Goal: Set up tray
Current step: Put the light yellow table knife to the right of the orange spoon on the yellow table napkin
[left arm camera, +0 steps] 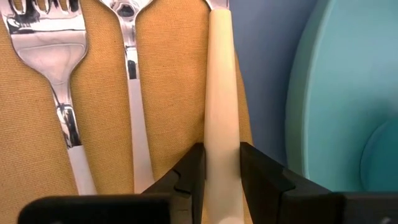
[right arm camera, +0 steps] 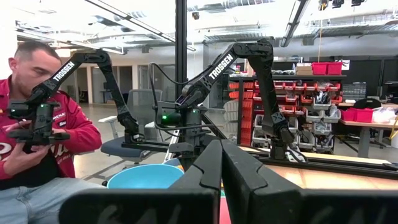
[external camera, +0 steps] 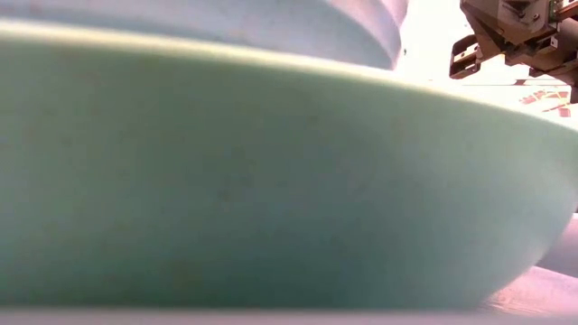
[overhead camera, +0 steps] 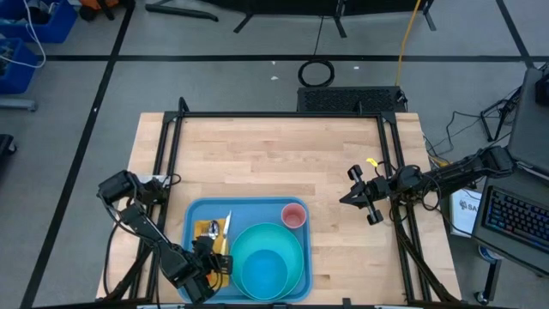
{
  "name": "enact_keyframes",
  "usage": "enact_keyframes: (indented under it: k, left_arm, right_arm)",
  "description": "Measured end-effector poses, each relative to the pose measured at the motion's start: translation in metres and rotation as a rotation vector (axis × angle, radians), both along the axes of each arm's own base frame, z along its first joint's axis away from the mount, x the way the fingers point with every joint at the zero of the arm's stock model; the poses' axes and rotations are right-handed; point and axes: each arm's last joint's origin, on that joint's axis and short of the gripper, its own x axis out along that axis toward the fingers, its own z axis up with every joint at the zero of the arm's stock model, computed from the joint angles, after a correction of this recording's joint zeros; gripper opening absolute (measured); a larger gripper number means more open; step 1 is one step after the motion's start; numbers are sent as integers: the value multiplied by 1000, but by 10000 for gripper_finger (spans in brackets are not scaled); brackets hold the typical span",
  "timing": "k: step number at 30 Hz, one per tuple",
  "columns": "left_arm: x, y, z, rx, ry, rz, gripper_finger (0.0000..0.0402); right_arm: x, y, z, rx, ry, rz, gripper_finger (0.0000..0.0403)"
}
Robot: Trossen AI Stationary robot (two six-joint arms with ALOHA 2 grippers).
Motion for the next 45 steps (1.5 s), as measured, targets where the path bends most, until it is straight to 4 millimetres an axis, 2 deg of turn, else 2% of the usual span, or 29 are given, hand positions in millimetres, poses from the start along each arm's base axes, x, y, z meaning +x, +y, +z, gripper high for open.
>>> enact_keyframes:
  k: [30, 45]
  left_arm:
    - [-7, -2, 0, -69, 2, 178, 87]
    - [-10, -4, 0, -71, 9, 163, 97]
  right_arm:
    - [0, 0, 0, 0, -1, 0, 0]
    - [0, 0, 0, 0, -1, 0, 0]
